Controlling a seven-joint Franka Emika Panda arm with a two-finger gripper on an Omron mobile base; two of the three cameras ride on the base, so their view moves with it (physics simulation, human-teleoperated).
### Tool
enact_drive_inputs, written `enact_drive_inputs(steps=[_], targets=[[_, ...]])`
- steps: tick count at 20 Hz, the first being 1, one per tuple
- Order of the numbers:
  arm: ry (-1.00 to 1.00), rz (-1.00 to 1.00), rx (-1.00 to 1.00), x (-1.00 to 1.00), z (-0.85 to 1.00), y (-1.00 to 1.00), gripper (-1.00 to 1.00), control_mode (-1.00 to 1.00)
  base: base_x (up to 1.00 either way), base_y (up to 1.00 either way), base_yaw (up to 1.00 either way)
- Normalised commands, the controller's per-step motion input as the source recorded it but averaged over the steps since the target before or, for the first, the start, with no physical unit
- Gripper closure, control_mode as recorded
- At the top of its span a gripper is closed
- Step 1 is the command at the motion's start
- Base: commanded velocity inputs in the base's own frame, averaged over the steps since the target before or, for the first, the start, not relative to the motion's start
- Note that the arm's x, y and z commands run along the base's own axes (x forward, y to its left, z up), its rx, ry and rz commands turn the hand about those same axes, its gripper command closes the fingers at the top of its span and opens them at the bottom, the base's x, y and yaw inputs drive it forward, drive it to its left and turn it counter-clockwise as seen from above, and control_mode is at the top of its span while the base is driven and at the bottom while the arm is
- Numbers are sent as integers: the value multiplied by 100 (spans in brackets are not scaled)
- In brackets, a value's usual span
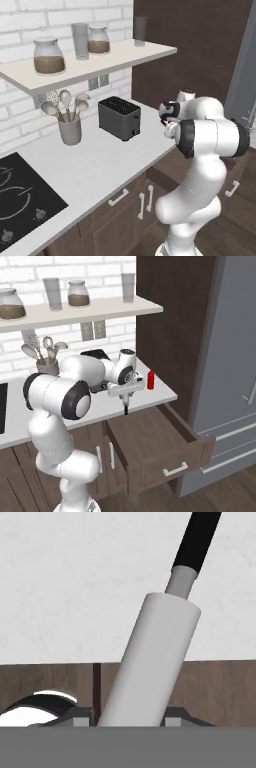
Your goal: Pick the rolling pin from the drawer and place it on the counter.
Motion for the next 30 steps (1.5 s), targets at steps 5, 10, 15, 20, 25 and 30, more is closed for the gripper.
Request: enact_drive_inputs(steps=[5,10,15,20,25,30], targets=[[11,0,1,98,-6,-2,100,-100,0,0,0],[3,0,0,90,-38,-3,100,-100,0,0,0],[0,0,0,70,-68,0,-100,-100,0,0,0],[-1,0,1,43,-28,0,-100,-100,0,0,0],[-6,0,2,-14,29,-2,-100,-100,0,0,0],[-24,0,0,-78,64,0,-100,-100,0,0,0]])
